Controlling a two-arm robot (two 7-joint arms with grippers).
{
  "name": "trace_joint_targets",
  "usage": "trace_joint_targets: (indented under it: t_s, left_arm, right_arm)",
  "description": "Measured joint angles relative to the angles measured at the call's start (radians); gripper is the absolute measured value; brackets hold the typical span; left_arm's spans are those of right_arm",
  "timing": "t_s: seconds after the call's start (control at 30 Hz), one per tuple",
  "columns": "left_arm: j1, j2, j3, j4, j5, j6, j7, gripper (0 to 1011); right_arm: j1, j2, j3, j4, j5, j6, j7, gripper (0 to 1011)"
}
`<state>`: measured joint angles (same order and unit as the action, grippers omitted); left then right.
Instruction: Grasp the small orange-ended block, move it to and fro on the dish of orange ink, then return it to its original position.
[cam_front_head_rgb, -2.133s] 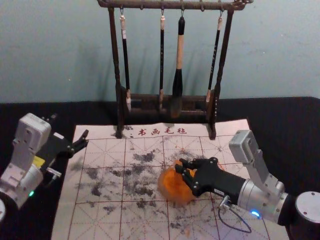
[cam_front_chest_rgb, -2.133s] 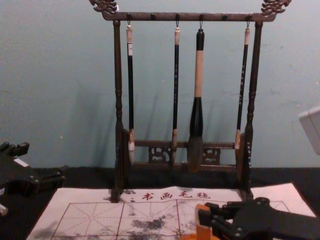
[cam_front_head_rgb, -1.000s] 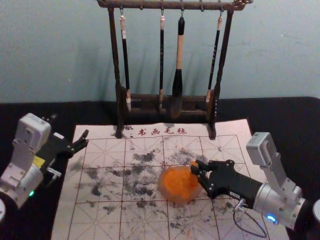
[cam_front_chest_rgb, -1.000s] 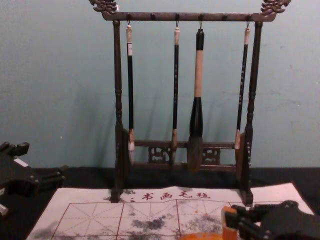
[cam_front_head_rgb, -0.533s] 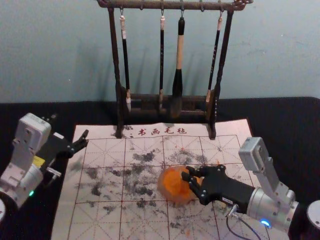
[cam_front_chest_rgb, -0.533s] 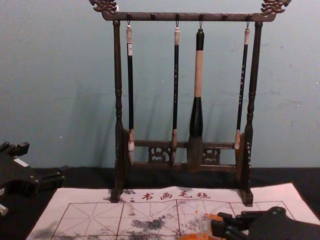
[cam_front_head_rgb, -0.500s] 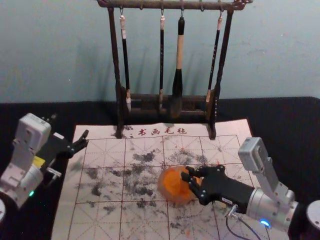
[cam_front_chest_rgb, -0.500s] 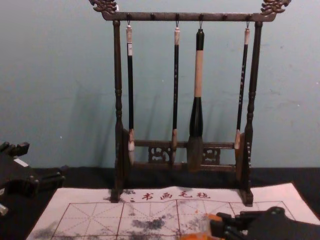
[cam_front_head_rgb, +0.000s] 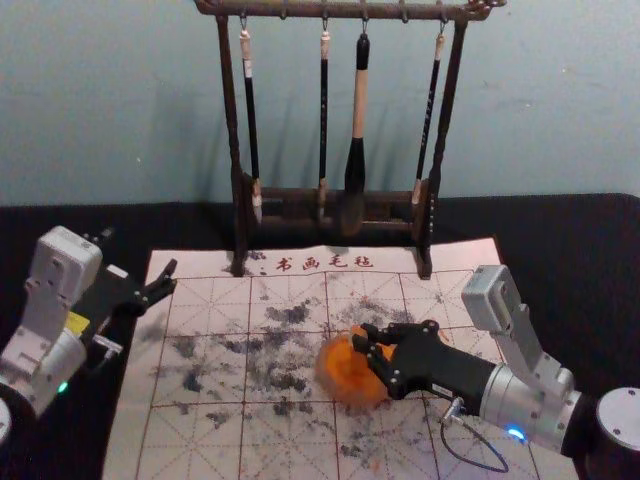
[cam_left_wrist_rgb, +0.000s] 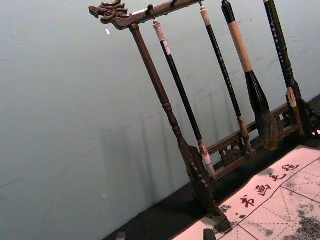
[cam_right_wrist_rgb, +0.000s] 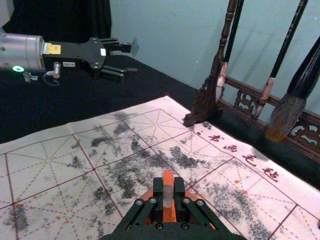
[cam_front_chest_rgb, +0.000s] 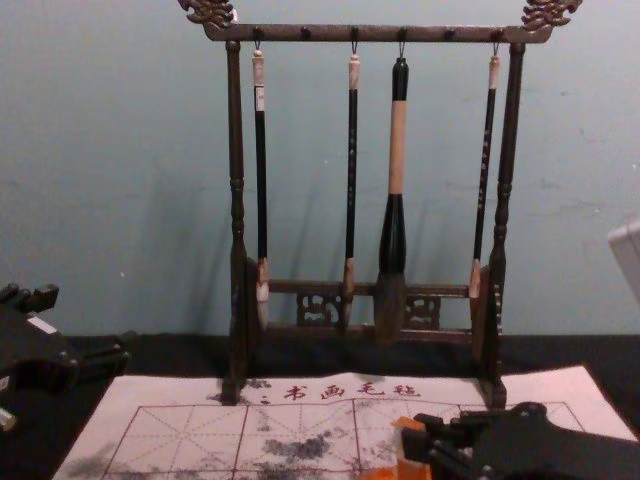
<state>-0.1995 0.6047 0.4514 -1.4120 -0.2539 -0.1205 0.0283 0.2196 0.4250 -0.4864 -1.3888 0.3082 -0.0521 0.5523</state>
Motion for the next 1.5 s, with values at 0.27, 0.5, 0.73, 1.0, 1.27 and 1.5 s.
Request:
trace_joint_targets:
  t_s: [0.27,0.5,0.73,1.0,1.27,1.5]
  left_arm:
    - [0.0,0.0,0.0,0.0,0.0,0.0,0.0,1001]
    - [0.0,0.0,0.0,0.0,0.0,0.0,0.0,1001]
    - [0.0,0.0,0.0,0.0,0.0,0.0,0.0,1001]
    - [0.0,0.0,0.0,0.0,0.0,0.0,0.0,1001]
    - [0.0,0.0,0.0,0.0,0.0,0.0,0.0,1001]
    - [0.0,0.0,0.0,0.0,0.0,0.0,0.0,1001]
  right_arm:
    - [0.015,-0.008,0.006,0.023,-0.005,-0.003,-0.013,79]
    - [0.014,-0.006,0.021,0.029,-0.007,-0.004,-0.024,80]
    - [-0.002,0.006,0.037,0.013,-0.004,0.002,-0.033,80]
    - [-0.028,0.025,0.048,-0.017,0.003,0.008,-0.032,80]
    - [-0.044,0.032,0.04,-0.043,0.01,0.01,-0.015,80]
    - [-0.044,0.028,0.03,-0.049,0.012,0.011,-0.01,80]
